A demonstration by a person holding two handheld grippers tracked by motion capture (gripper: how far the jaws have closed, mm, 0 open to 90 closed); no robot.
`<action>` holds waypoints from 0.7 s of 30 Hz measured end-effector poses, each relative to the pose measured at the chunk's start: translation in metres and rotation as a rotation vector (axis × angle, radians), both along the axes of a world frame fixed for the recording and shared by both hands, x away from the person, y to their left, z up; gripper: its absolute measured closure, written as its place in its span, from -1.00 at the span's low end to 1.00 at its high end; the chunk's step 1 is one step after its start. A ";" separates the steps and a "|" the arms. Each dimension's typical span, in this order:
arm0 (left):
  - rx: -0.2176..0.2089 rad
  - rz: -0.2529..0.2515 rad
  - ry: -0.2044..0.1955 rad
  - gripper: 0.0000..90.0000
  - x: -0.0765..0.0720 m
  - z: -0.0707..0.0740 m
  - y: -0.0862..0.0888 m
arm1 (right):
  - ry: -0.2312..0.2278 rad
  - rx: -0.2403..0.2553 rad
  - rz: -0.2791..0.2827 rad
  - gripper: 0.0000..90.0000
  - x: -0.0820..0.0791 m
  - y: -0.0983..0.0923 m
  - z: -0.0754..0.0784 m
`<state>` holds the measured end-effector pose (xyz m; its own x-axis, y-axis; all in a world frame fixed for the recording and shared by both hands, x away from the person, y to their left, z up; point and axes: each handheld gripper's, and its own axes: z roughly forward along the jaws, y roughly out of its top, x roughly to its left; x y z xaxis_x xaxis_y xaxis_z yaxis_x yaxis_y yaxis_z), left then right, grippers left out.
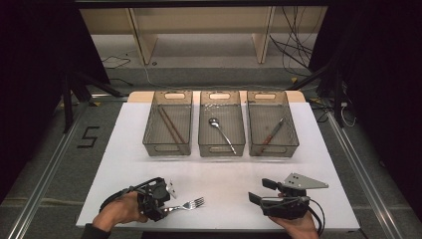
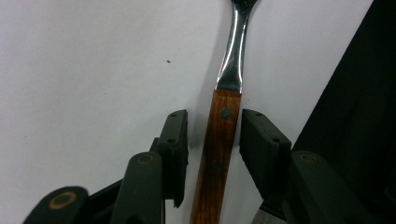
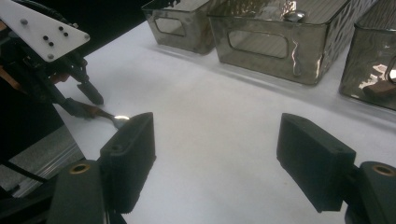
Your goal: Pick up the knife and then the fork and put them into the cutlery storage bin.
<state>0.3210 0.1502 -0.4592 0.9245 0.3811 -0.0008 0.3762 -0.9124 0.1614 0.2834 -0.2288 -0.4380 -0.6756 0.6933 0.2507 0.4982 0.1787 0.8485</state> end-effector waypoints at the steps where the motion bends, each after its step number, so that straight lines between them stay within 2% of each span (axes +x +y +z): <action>1: 0.000 -0.001 -0.001 0.39 0.000 0.000 0.000 | 0.000 0.000 0.000 -0.36 0.000 0.000 0.000; 11: -0.002 -0.021 -0.003 0.53 -0.002 -0.002 -0.002 | -0.002 -0.002 0.003 -0.36 0.000 0.000 0.000; 17: 0.014 -0.054 0.002 0.64 -0.003 -0.001 -0.003 | -0.001 -0.002 0.005 -0.36 0.000 0.001 0.000; 21: 0.001 -0.060 0.002 0.68 -0.003 -0.001 -0.003 | 0.002 -0.002 0.006 -0.36 0.000 0.001 0.000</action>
<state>0.3179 0.1477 -0.4603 0.9458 0.3247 -0.0022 0.3209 -0.9335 0.1602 0.2832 -0.2277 -0.4384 -0.6790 0.6900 0.2507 0.4992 0.1835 0.8468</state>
